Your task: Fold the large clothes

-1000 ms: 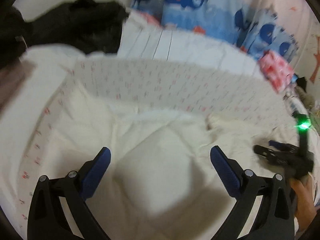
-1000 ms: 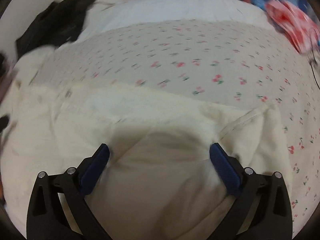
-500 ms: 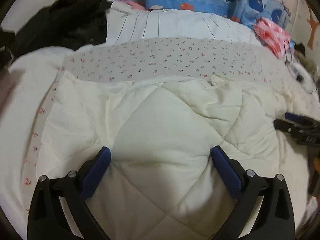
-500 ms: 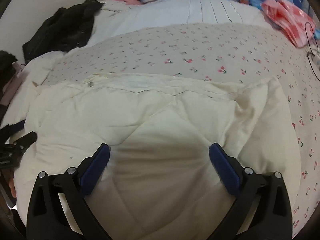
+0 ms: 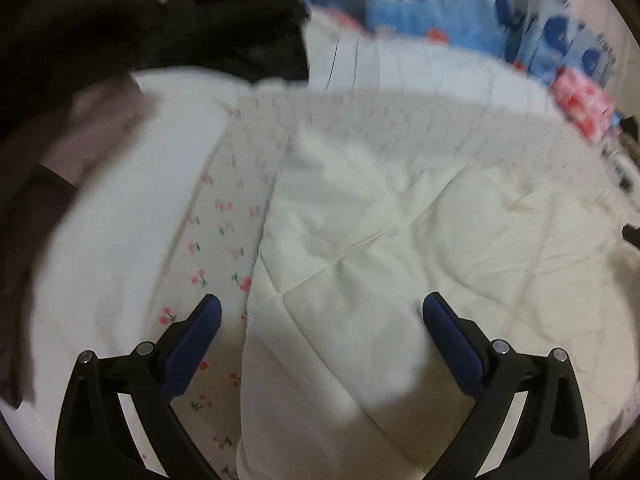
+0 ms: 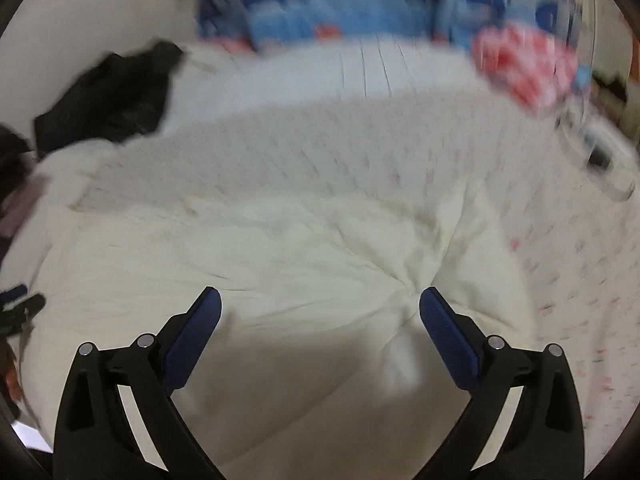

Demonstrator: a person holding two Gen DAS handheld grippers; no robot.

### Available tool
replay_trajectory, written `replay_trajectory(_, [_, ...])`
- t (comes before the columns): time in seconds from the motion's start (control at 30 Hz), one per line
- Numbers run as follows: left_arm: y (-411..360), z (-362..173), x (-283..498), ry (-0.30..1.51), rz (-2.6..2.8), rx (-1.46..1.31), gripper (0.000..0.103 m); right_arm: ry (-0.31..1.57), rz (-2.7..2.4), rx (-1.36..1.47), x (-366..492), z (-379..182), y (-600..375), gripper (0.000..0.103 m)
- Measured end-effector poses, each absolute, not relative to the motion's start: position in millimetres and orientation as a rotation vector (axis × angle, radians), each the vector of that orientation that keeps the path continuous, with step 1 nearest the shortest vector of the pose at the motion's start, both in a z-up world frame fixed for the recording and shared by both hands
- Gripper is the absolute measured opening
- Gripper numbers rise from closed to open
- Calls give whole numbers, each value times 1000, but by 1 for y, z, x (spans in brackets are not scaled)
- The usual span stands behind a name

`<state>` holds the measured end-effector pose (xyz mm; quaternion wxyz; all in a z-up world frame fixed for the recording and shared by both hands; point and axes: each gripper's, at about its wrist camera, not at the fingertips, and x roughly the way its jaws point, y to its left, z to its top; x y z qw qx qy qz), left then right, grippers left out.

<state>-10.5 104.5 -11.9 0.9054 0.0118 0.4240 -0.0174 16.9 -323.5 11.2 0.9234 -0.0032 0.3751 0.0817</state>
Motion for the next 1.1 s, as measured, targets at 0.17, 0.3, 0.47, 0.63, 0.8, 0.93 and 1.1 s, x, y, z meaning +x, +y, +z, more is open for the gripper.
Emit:
replay_trajectory(0.17, [86, -11, -31, 867, -170, 38, 97, 950, 79, 28, 9, -45, -360, 96])
replay_trajectory(0.3, [95, -46, -21, 1009, -195, 7, 97, 985, 89, 168, 7, -39, -379, 96])
replay_trajectory(0.47, [122, -25, -46, 949, -183, -77, 97, 871, 147, 99, -43, -8, -365, 96])
replay_trajectory(0.63, [131, -55, -41, 1062, -149, -36, 97, 970, 184, 190, -51, -41, -387, 96])
replay_trajectory(0.8, [136, -10, -60, 901, -159, -78, 97, 839, 207, 94, -50, 23, -351, 96])
replay_trajectory(0.93, [112, 14, -62, 776, -214, -118, 97, 798, 284, 48, -7, 54, -297, 96])
replay_trajectory(1.1, [56, 3, -41, 760, -251, 23, 97, 883, 292, -113, 95, 14, -229, 96])
